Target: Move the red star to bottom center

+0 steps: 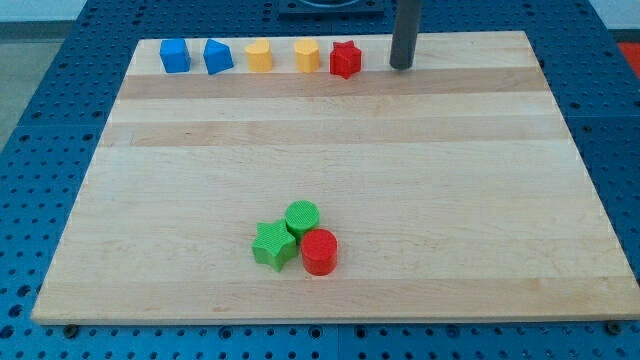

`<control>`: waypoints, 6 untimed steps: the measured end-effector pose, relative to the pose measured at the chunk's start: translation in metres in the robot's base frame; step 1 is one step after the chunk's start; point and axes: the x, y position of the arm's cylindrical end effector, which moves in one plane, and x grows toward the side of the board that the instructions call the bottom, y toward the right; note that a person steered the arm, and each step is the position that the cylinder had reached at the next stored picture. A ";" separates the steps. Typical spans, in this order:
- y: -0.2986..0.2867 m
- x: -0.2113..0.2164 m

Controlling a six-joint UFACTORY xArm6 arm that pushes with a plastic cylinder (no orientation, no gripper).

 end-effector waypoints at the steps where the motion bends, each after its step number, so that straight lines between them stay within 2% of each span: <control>1: -0.015 -0.037; 4: -0.085 -0.041; 6: -0.086 0.004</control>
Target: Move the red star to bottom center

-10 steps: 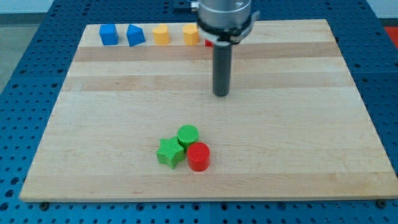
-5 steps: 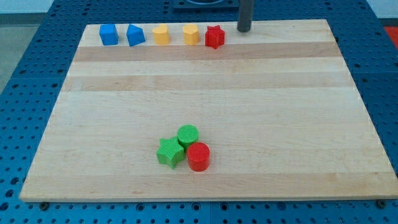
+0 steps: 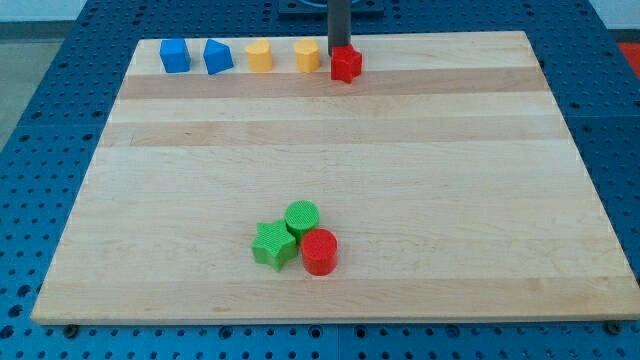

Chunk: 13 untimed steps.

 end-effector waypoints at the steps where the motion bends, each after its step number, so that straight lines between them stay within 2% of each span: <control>1: 0.000 0.034; 2: 0.000 0.070; 3: 0.002 0.087; 7: 0.077 0.096; 11: 0.088 0.190; 13: 0.074 0.241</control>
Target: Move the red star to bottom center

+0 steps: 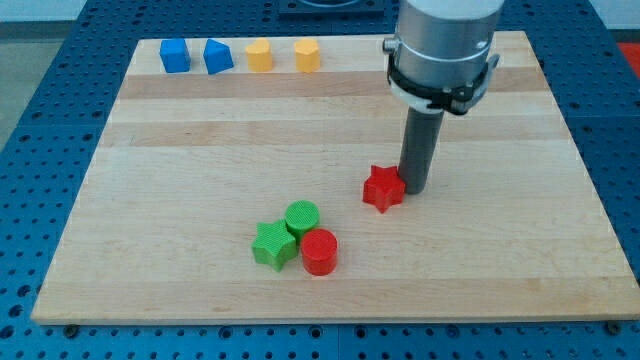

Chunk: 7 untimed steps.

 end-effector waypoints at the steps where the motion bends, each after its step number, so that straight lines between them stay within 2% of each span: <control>1: -0.011 0.004; 3: -0.028 -0.007; 5: -0.046 -0.037; 7: -0.055 -0.014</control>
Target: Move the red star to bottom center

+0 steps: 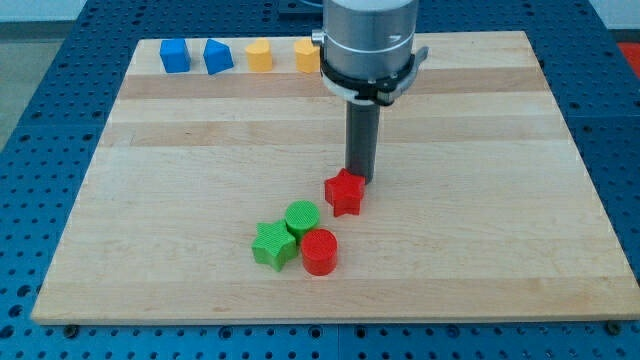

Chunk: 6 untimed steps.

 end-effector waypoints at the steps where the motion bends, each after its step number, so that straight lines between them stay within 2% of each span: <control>1: 0.000 0.018; 4: -0.002 0.053; 5: 0.001 0.033; 6: 0.008 -0.010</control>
